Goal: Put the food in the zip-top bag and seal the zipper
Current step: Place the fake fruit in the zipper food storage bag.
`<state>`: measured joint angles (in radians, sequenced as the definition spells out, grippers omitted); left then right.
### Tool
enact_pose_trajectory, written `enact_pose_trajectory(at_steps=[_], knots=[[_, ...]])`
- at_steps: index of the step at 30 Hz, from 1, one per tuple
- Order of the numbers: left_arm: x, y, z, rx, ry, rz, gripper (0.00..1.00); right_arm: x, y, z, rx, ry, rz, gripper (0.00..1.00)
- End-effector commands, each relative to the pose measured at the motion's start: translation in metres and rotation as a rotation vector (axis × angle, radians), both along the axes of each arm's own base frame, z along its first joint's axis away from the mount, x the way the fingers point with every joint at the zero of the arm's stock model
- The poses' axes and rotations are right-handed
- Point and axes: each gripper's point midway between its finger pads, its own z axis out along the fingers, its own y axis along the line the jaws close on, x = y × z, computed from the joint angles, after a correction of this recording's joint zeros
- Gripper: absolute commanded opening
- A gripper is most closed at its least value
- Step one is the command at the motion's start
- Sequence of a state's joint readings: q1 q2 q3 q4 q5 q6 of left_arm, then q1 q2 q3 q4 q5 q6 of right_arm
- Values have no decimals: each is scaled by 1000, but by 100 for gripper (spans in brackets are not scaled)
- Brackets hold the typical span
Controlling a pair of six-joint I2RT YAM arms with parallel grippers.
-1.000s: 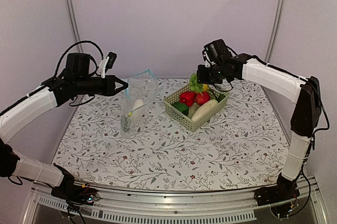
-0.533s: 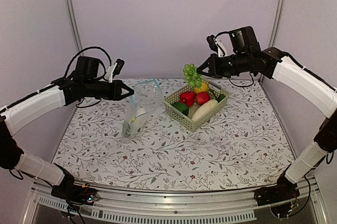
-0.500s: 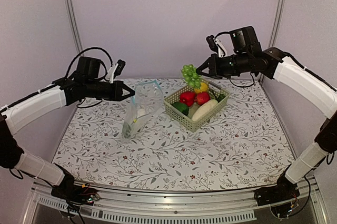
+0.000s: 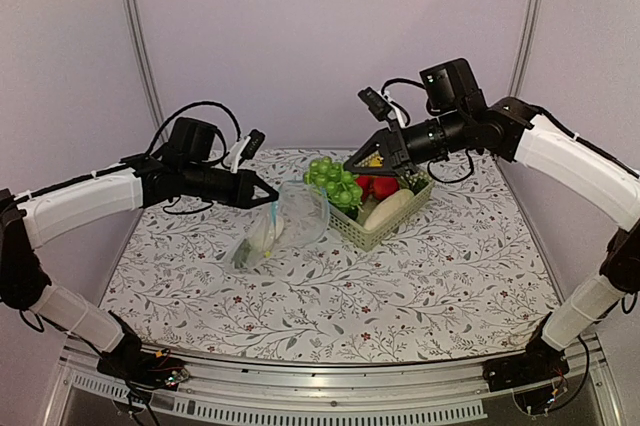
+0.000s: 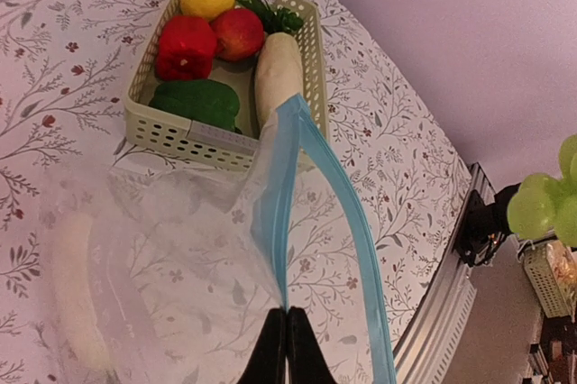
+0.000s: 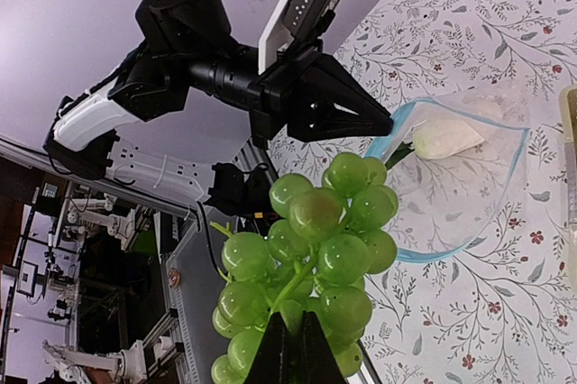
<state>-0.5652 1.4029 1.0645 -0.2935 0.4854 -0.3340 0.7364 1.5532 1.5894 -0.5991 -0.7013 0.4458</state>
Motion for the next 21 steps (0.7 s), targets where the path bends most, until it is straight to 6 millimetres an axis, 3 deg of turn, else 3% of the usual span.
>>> enact_pose_trajectory(at_steps=[1, 9, 17, 21], knots=[[-5, -8, -3, -11, 1, -28, 0, -16, 11, -16, -11, 93, 58, 0], [-8, -11, -2, -16, 1, -41, 0, -15, 39, -55, -74, 210, 67, 0], [-10, -14, -1, -19, 2, -51, 0, 16, 64, -75, -60, 330, -57, 0], [-11, -15, -1, -19, 0, -56, 0, 37, 63, -96, -115, 362, -191, 0]])
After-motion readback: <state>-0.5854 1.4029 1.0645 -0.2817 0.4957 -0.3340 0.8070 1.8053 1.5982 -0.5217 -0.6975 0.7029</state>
